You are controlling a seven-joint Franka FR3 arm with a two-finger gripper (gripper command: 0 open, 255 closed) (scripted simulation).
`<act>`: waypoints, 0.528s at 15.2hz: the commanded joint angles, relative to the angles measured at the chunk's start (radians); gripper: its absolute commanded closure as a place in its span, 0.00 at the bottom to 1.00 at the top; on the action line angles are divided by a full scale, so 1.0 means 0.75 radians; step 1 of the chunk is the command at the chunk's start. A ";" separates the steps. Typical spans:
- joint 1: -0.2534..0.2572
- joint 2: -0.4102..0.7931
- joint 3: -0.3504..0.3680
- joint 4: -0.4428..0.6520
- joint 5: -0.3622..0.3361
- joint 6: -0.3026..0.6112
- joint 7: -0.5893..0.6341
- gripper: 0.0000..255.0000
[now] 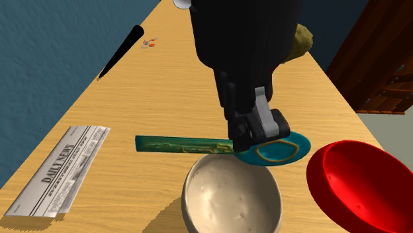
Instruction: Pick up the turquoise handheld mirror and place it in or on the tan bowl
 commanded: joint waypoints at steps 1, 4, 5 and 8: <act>0.026 -0.129 -0.043 -0.098 0.032 -0.026 -0.041 1.00; 0.046 -0.209 -0.067 -0.192 0.049 -0.012 -0.064 1.00; 0.048 -0.210 -0.064 -0.210 0.051 0.005 -0.063 1.00; 0.052 -0.213 -0.055 -0.265 0.059 0.057 -0.061 1.00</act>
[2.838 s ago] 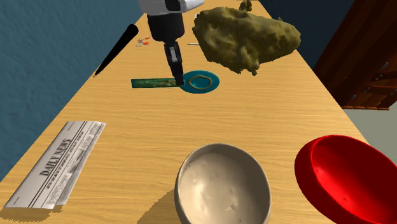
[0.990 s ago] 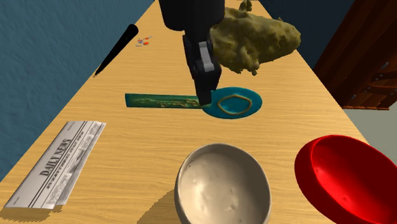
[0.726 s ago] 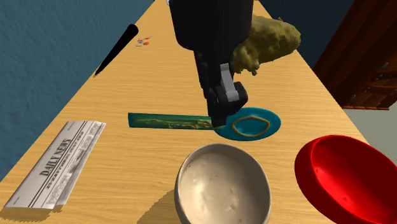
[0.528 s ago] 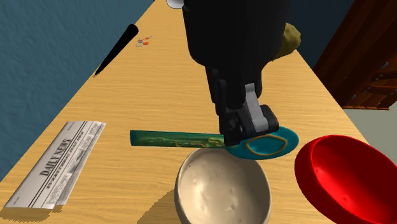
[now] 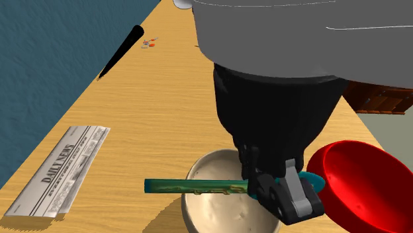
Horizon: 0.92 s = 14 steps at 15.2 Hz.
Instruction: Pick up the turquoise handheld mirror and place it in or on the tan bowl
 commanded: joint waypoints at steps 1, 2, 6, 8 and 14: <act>0.003 0.000 0.008 -0.034 0.005 0.035 0.003 1.00; 0.004 0.000 0.011 -0.051 0.008 0.053 0.003 1.00; 0.008 0.003 0.025 -0.120 0.018 0.124 0.007 1.00; 0.011 0.007 0.033 -0.152 0.022 0.160 0.010 1.00; 0.024 0.015 0.030 -0.179 0.020 0.191 0.017 1.00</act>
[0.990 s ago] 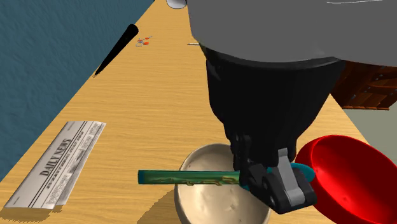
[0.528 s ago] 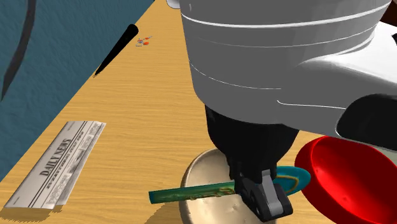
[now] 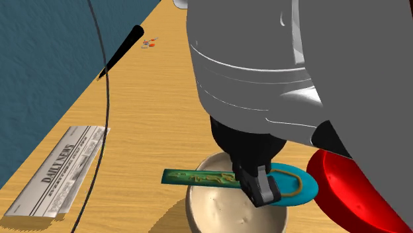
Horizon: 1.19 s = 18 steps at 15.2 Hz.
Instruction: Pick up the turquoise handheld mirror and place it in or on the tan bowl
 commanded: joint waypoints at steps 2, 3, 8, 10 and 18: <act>0.012 0.007 -0.003 -0.007 -0.001 -0.134 0.006 1.00; 0.014 0.008 -0.005 -0.007 -0.002 -0.134 0.007 1.00; 0.013 0.012 -0.004 -0.007 -0.003 -0.130 0.007 0.00; 0.012 0.008 -0.011 0.037 -0.008 -0.178 0.008 0.00; 0.003 0.020 -0.023 0.170 -0.023 -0.298 0.014 0.00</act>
